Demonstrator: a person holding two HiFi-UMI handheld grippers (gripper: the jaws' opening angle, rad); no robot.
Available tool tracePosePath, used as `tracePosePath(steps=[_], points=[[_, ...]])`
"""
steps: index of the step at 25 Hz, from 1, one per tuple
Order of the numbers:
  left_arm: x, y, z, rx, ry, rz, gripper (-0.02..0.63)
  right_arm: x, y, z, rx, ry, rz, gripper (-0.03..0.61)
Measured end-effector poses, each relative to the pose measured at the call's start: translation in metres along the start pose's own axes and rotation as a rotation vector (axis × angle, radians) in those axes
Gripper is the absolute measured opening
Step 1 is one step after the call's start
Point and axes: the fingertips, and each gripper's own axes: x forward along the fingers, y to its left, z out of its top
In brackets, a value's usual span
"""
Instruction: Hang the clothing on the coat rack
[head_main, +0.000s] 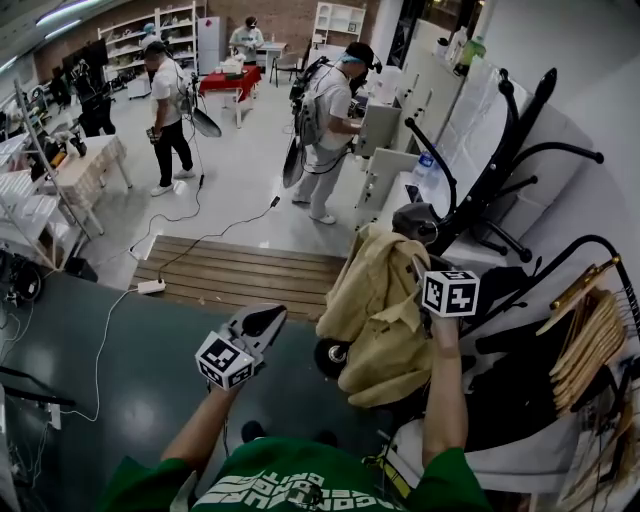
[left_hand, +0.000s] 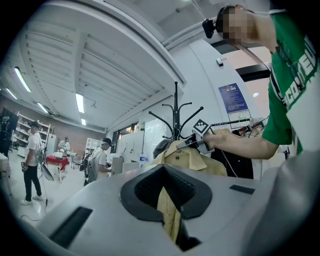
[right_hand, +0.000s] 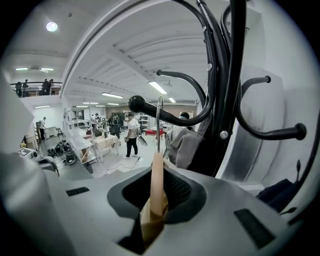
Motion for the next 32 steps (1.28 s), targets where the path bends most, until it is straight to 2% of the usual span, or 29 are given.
tracePosePath(steps=[9,21,32], points=[[0.001,0.005,-0.004,-0.004,0.011,0.008,0.003,0.017,-0.013,-0.014,0.024,0.026,-0.016,0.057],[0.004,0.006,-0.007,-0.013,0.010,0.011,0.003,0.025,-0.021,-0.016,0.013,0.010,-0.045,0.060],[0.004,-0.002,-0.003,-0.009,0.006,0.000,0.003,-0.006,-0.020,-0.004,-0.007,-0.060,-0.088,0.063]])
